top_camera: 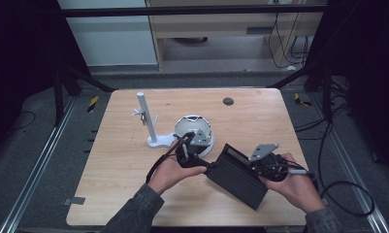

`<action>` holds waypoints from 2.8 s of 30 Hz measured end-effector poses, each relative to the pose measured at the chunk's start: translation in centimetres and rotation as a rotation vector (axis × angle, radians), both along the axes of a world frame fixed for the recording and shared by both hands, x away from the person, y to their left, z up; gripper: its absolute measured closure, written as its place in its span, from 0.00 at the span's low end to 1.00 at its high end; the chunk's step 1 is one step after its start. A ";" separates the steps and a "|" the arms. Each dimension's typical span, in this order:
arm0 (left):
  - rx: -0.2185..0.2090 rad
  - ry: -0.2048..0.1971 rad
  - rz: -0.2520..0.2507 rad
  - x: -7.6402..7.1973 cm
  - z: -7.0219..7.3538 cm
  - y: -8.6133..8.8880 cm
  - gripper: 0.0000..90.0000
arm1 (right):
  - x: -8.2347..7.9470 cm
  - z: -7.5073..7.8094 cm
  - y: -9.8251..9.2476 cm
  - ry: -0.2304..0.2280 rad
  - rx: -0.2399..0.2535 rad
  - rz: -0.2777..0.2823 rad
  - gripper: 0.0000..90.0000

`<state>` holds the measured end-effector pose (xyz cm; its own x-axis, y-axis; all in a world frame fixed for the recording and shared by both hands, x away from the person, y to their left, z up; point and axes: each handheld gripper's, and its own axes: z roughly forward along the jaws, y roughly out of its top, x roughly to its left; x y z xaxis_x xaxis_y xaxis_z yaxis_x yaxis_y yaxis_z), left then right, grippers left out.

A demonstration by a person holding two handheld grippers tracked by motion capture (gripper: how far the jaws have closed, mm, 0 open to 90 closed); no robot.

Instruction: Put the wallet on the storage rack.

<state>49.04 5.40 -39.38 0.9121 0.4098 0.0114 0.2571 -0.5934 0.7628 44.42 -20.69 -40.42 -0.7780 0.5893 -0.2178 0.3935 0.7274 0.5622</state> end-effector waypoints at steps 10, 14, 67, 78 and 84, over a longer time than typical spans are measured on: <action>-0.002 0.005 -0.036 1.7 0.9 -1.5 0.18 | -1.2 3.2 -3.2 -0.173 0.132 0.016 0.94; 0.021 -0.001 -0.053 2.5 0.7 -2.1 0.16 | -1.5 4.0 -3.4 -0.208 0.179 0.020 0.94; 0.176 -0.024 0.019 2.9 13.4 -0.8 0.89 | 0.8 -8.7 -4.2 -0.098 0.383 -0.442 0.08; 0.161 -0.031 0.121 3.0 15.9 3.1 0.89 | 1.1 -10.1 -4.4 -0.041 0.333 -0.500 0.07; 0.174 -0.037 0.164 3.4 16.6 4.8 0.89 | 1.3 -10.5 -4.2 -0.034 0.311 -0.504 0.07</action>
